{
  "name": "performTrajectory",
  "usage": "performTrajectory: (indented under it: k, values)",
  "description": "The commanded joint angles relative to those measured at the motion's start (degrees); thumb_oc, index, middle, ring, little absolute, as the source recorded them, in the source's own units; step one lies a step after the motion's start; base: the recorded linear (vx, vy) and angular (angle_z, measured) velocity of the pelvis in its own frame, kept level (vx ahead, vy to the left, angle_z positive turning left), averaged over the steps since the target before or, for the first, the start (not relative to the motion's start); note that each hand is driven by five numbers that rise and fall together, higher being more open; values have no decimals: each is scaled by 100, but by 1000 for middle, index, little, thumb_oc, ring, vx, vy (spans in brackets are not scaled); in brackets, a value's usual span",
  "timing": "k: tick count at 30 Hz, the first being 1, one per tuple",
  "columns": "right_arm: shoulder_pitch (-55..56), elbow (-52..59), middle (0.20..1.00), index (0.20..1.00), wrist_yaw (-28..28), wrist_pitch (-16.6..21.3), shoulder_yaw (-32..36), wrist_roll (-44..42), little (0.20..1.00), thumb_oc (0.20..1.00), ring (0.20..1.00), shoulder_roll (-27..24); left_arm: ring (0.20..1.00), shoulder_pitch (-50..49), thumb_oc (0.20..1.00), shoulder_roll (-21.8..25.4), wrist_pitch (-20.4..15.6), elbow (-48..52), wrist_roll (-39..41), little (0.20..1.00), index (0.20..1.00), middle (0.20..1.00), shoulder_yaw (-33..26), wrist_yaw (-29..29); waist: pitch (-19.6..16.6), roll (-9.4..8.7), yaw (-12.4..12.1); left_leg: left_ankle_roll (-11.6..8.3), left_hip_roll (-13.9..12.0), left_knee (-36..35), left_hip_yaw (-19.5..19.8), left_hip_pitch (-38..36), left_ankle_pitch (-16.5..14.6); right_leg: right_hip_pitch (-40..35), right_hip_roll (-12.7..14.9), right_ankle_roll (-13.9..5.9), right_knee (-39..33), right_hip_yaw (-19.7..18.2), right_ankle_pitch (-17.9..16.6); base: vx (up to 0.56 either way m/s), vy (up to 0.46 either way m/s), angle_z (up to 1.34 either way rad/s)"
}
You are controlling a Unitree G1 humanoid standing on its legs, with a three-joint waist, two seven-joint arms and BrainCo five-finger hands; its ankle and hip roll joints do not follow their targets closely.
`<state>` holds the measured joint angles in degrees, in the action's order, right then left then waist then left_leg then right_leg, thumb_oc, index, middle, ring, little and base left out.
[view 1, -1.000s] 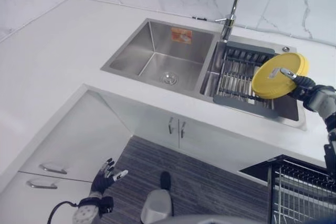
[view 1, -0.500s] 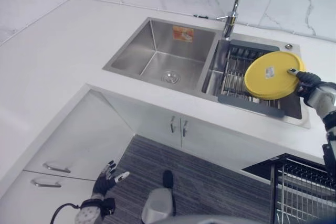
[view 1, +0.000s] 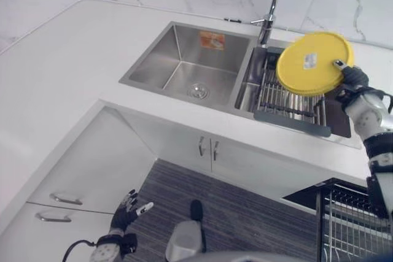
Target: Place the dishes in the dishwasher.
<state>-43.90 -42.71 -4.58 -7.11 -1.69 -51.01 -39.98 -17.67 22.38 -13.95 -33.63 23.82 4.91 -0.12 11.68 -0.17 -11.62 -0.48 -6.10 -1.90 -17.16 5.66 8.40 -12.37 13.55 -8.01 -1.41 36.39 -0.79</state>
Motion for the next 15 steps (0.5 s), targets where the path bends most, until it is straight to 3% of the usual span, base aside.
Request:
performTrajectory:
  k: [1, 3, 5, 6, 7, 9, 11, 12, 13, 15]
  values:
    - [-227, 486, 200, 200, 38, 697, 288, -727, 200, 200, 200, -262, 1000, -17, 1000, 42, -404, 197, 96, 1000, 1000, 1000, 478, 93, -410, 196, -90, -670, -757, 373, -243, -699, -812, 666, 241, -19, 610, -258, 469, -82, -55, -15]
    - [38, 946, 200, 200, 32, 767, 501, -797, 200, 200, 200, -179, 1000, -40, 1000, 15, -322, 206, 52, 1000, 1000, 1000, 480, 114, -425, 190, -18, -671, -789, 375, -278, -722, -819, 665, 205, 5, 583, -286, 478, -84, -70, -18]
    - [382, 1600, 200, 200, -139, 825, 735, -745, 200, 200, 200, -47, 1000, -28, 1000, -73, 41, -20, -133, 1000, 1000, 1000, 508, 266, -439, 175, 108, -682, -819, 382, -328, -751, -821, 672, 147, 35, 538, -340, 477, -103, -107, -12]
    - [694, 2142, 200, 200, -168, 817, 849, -573, 200, 200, 200, 97, 1000, 0, 1000, -244, 369, -483, -208, 1000, 1000, 1000, 451, 316, -436, 167, 231, -691, -844, 425, -376, -749, -819, 685, 105, 70, 493, -402, 471, -101, -121, -27]
    - [902, 2573, 200, 200, -231, 784, 890, -396, 200, 200, 200, 210, 1000, 24, 1000, -370, 463, -923, -189, 1000, 1000, 1000, 398, 318, -435, 162, 323, -705, -877, 464, -432, -754, -817, 684, 85, 98, 454, -435, 463, -109, -141, -34]
    - [1602, 3801, 200, 200, -195, 751, 981, -99, 200, 200, 200, 595, 1000, 109, 1000, -800, 546, -2281, 284, 1000, 1000, 1000, -129, 104, -437, 152, 650, -752, -967, 551, -649, -797, -762, 690, 26, 142, 299, -551, 430, -65, -118, -40]
    - [1885, 4220, 200, 200, -164, 736, 1046, 71, 200, 200, 200, 799, 1000, 144, 1000, -920, 618, -2553, 459, 1000, 1000, 1000, -390, 49, -451, 134, 782, -817, -1042, 605, -745, -806, -677, 663, -44, 178, 160, -599, 412, -35, -78, -60]
    - [2173, 4609, 200, 200, -196, 655, 1146, 228, 200, 200, 200, 915, 1000, 159, 1000, -1028, 655, -2670, 593, 1000, 1000, 1000, -495, -68, -426, 136, 899, -974, -1159, 822, -710, -680, -392, 603, -172, 247, -26, -745, 399, -59, -50, -45]
    - [2299, 4760, 200, 200, -202, 652, 1167, 257, 200, 200, 200, 895, 1000, 154, 1000, -1075, 639, -2647, 583, 1000, 1000, 1000, -503, -105, -406, 116, 937, -993, -1158, 924, -634, -607, -384, 606, -204, 267, -65, -814, 391, -208, 61, -19]
    - [2690, 5083, 200, 200, -20, 818, 1244, 248, 200, 200, 200, 791, 1000, 156, 1000, -1249, 525, -2473, 474, 1000, 1000, 1000, -431, -135, -360, 14, 1017, -634, -618, 1165, -383, -524, -1054, 902, -31, 206, 59, -962, 216, -256, 167, -16]
